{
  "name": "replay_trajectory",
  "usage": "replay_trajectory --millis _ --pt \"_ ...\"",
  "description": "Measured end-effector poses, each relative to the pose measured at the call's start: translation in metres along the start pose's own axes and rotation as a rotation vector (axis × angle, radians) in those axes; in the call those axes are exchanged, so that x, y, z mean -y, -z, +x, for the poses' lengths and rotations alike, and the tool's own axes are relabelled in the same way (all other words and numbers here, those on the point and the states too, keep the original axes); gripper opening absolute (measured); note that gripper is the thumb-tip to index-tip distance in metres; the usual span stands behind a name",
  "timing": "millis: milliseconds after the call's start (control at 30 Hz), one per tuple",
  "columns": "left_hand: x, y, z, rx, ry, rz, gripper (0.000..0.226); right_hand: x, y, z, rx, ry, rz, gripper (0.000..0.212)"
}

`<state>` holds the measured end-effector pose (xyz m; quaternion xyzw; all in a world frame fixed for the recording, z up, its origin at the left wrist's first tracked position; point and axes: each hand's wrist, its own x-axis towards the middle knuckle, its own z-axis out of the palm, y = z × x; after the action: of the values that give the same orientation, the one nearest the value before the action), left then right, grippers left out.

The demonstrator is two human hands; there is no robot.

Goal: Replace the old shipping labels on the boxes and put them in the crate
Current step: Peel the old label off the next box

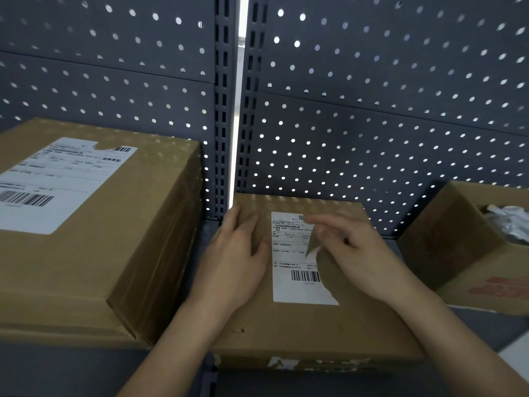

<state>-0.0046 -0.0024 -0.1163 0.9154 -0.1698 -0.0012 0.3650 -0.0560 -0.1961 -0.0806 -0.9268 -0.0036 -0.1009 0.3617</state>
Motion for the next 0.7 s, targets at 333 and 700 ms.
replay_trajectory --millis 333,700 --pt "0.000 0.000 0.000 -0.008 0.003 -0.007 0.058 -0.001 0.006 -0.013 0.121 0.233 -0.363 0.009" --pt "-0.002 0.001 -0.001 -0.003 -0.006 0.002 0.057 0.006 0.003 -0.030 0.075 0.282 -0.202 0.014"
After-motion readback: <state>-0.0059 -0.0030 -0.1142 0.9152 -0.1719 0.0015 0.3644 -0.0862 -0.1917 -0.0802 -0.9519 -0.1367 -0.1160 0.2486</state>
